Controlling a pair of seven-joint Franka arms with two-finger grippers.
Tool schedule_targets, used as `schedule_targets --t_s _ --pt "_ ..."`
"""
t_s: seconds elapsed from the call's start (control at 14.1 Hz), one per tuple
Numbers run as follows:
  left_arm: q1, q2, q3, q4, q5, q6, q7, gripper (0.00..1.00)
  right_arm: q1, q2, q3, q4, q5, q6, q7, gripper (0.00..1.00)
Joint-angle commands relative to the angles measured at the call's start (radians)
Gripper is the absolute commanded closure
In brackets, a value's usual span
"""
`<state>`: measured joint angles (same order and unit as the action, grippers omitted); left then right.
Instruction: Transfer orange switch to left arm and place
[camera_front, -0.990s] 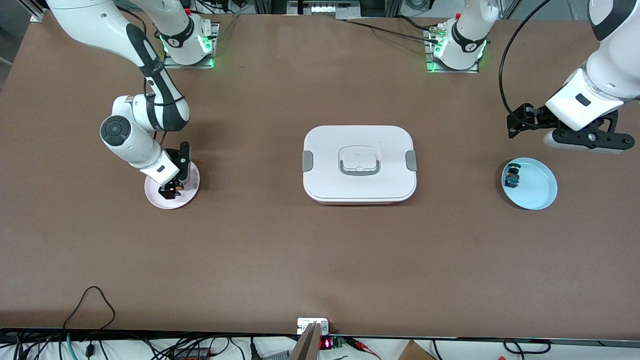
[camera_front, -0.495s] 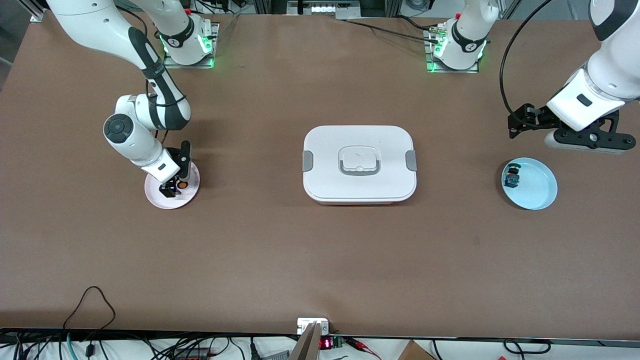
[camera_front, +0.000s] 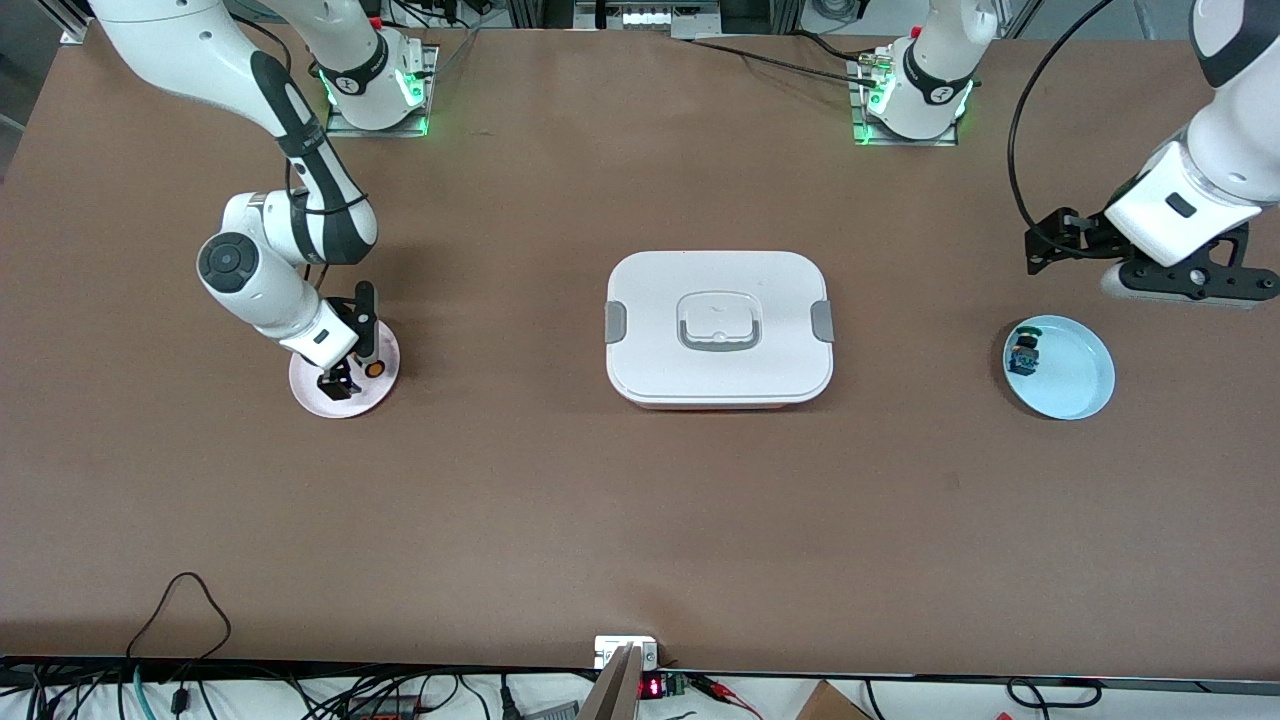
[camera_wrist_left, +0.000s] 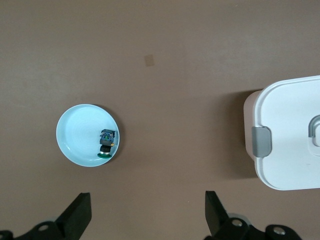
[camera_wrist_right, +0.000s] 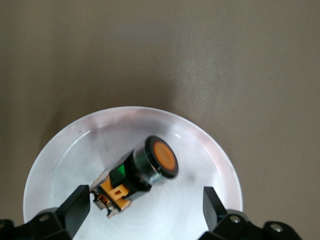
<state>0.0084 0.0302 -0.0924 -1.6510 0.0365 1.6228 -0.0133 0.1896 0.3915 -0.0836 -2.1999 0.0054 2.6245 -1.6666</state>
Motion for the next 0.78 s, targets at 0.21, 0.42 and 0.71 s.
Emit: schedule_targets --t_s 0.21,0.42,0.71 --pt "0.019 0.023 -0.02 0.034 -0.018 -0.02 -0.01 0.0 -0.004 -0.036 0.007 0.031 -0.001 -0.096 -0.168 0.0" --pt "0.015 0.023 -0.021 0.045 -0.056 -0.02 -0.013 0.0 -0.009 -0.052 0.004 0.037 0.077 -0.139 -0.141 0.0" --pt "0.015 0.023 -0.021 0.045 -0.058 -0.021 -0.013 0.0 -0.035 -0.06 -0.004 0.057 0.243 -0.167 0.112 0.0"
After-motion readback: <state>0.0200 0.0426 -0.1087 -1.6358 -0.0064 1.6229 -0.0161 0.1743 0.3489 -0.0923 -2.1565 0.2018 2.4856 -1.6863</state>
